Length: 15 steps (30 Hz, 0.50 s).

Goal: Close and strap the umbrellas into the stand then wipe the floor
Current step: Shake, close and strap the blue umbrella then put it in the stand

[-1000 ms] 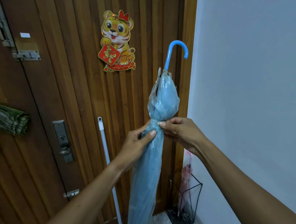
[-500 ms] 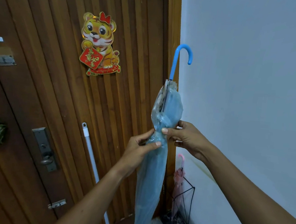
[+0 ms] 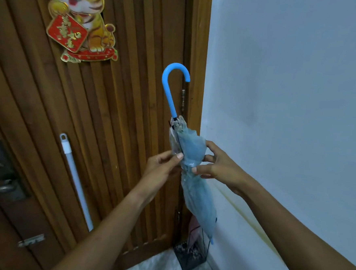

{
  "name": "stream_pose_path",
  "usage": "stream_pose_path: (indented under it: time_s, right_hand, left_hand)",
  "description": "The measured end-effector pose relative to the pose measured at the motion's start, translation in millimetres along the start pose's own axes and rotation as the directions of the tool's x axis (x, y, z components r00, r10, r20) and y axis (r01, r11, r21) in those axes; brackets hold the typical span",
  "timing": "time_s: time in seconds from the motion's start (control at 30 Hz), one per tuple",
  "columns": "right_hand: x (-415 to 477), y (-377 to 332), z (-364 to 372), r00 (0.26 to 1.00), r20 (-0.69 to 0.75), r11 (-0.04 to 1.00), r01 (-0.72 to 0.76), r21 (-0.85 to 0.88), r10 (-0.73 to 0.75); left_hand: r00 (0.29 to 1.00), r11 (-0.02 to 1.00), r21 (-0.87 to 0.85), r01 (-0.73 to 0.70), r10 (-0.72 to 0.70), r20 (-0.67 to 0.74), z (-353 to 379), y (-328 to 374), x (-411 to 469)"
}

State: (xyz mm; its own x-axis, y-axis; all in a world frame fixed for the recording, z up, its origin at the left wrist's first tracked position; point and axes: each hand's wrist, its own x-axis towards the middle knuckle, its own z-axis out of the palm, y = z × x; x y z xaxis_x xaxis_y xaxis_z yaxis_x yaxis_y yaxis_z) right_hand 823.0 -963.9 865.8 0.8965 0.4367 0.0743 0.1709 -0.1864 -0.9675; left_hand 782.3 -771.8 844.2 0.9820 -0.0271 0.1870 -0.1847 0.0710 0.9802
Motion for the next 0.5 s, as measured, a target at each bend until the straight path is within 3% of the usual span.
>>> stream_pose_path:
  time_s: [0.1, 0.27, 0.5]
  right_hand:
    - [29, 16, -9, 1.000, -0.017, 1.000, -0.008, 0.010, 0.008]
    - [76, 54, -24, 0.983, -0.181, 0.999, -0.032, 0.021, 0.035]
    - [128, 124, -45, 0.964, -0.237, 0.993, -0.120, 0.015, 0.120]
  left_hand:
    - [1.000, 0.998, -0.058, 0.018, -0.017, 0.014, -5, -24, 40]
    - [0.996, 0.992, -0.105, 0.070, -0.064, 0.064, -9, -67, 105]
    - [0.972, 0.977, 0.034, 0.209, -0.212, 0.101, -12, -130, 171]
